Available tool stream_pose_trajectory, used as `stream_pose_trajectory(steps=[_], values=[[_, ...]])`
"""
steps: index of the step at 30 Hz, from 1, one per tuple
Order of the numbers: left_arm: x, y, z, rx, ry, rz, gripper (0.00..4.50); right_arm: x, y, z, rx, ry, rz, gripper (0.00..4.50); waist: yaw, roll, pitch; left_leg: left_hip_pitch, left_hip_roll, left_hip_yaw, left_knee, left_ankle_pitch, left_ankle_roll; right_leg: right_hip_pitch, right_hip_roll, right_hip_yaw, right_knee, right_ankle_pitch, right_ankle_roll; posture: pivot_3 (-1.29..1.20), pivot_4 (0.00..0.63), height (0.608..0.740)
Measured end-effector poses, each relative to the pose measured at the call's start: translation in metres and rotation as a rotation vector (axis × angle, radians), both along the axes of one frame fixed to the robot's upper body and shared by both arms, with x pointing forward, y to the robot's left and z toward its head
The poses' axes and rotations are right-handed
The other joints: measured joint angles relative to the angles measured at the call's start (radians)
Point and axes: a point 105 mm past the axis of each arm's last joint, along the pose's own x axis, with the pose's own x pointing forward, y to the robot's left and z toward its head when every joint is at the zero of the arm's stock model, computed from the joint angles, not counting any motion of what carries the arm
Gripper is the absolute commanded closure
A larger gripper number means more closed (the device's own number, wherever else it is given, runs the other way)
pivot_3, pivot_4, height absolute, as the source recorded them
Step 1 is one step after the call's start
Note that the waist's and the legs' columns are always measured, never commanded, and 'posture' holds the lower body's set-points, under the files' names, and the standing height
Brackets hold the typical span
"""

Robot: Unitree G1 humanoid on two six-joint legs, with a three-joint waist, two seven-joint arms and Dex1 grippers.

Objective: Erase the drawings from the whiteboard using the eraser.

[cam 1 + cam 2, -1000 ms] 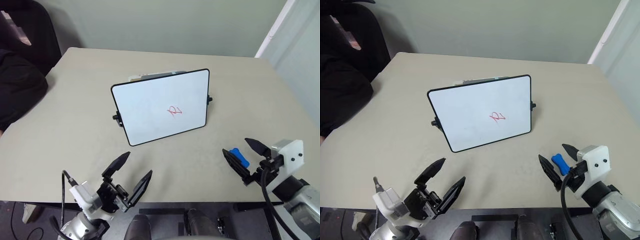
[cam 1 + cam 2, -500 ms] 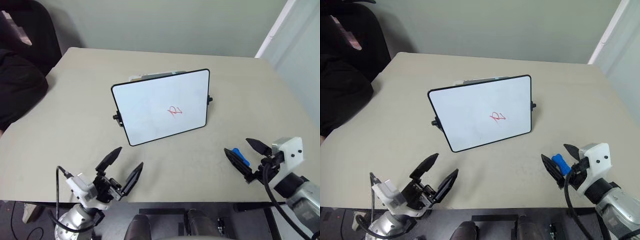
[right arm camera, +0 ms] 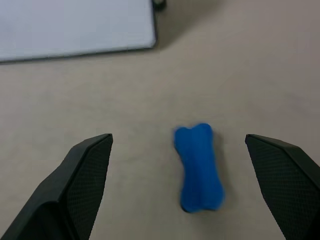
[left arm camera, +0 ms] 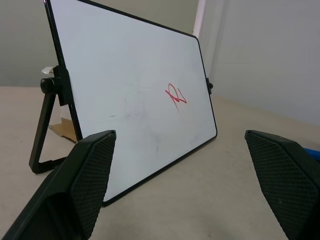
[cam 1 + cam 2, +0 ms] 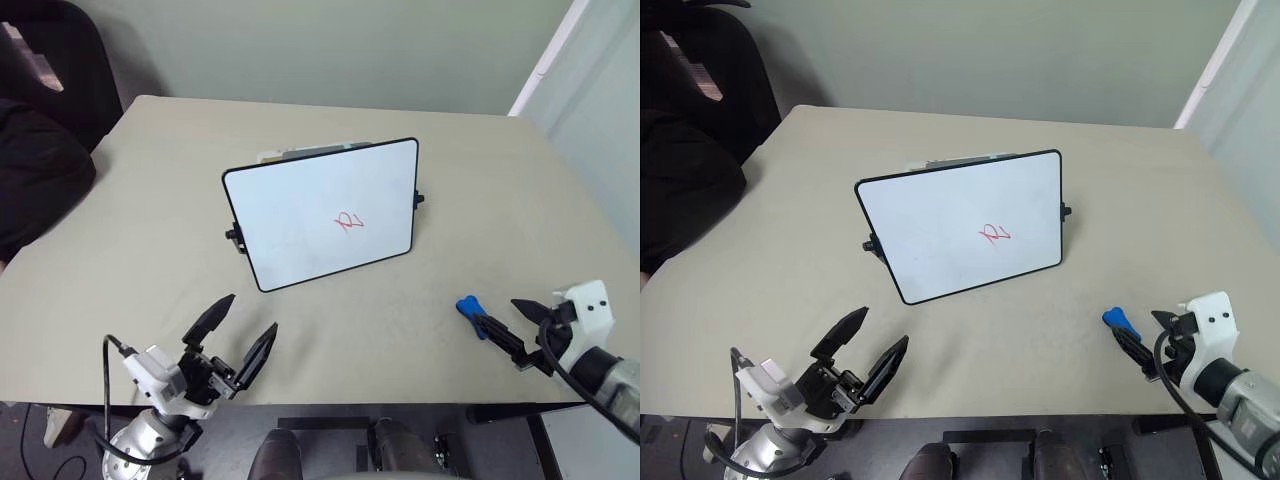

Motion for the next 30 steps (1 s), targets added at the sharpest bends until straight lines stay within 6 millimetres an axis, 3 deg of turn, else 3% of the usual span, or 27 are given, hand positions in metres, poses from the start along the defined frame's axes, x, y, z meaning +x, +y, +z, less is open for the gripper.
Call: stream_pose_trajectory(steps=[8, 17, 20, 28, 30], values=[[0.000, 0.001, -0.002, -0.002, 0.007, 0.003, 0.00, 0.023, -0.006, -0.019, 0.015, 0.101, 0.048, 0.01, 0.001, 0.001, 0.001, 0.000, 0.000, 0.000, -0.001, 0.000, 0.000, 0.000, 0.000, 0.000, 0.000, 0.000, 0.001, 0.00, 0.150, 0.740], [0.000, 0.008, -0.002, -0.001, 0.007, 0.018, 0.00, 0.029, 0.002, -0.039, -0.049, 0.170, 0.114, 0.01, 0.005, 0.001, 0.000, 0.000, 0.000, 0.000, 0.000, 0.000, 0.000, 0.001, 0.000, 0.000, 0.000, 0.001, 0.005, 0.00, 0.150, 0.740], [0.001, 0.010, -0.002, 0.002, 0.005, 0.021, 0.00, 0.032, 0.001, -0.041, -0.097, 0.168, 0.120, 0.59, 0.004, 0.000, 0.000, 0.003, 0.000, 0.000, 0.002, 0.000, 0.000, 0.005, 0.000, 0.000, 0.000, 0.002, 0.004, 0.00, 0.150, 0.740], [0.002, 0.012, -0.004, 0.003, 0.011, 0.027, 0.00, 0.034, -0.009, -0.044, -0.186, 0.157, 0.095, 3.40, 0.005, 0.000, 0.000, 0.008, 0.000, 0.000, 0.001, 0.000, 0.000, 0.009, 0.000, 0.000, 0.000, 0.002, 0.004, 0.00, 0.150, 0.740], [0.002, 0.012, -0.004, 0.003, 0.012, 0.026, 0.00, 0.033, -0.006, -0.043, -0.191, 0.153, 0.105, 3.90, 0.005, 0.000, 0.000, 0.007, 0.000, 0.000, 0.001, 0.000, 0.000, 0.009, 0.000, 0.000, 0.000, 0.001, 0.005, 0.00, 0.150, 0.740]])
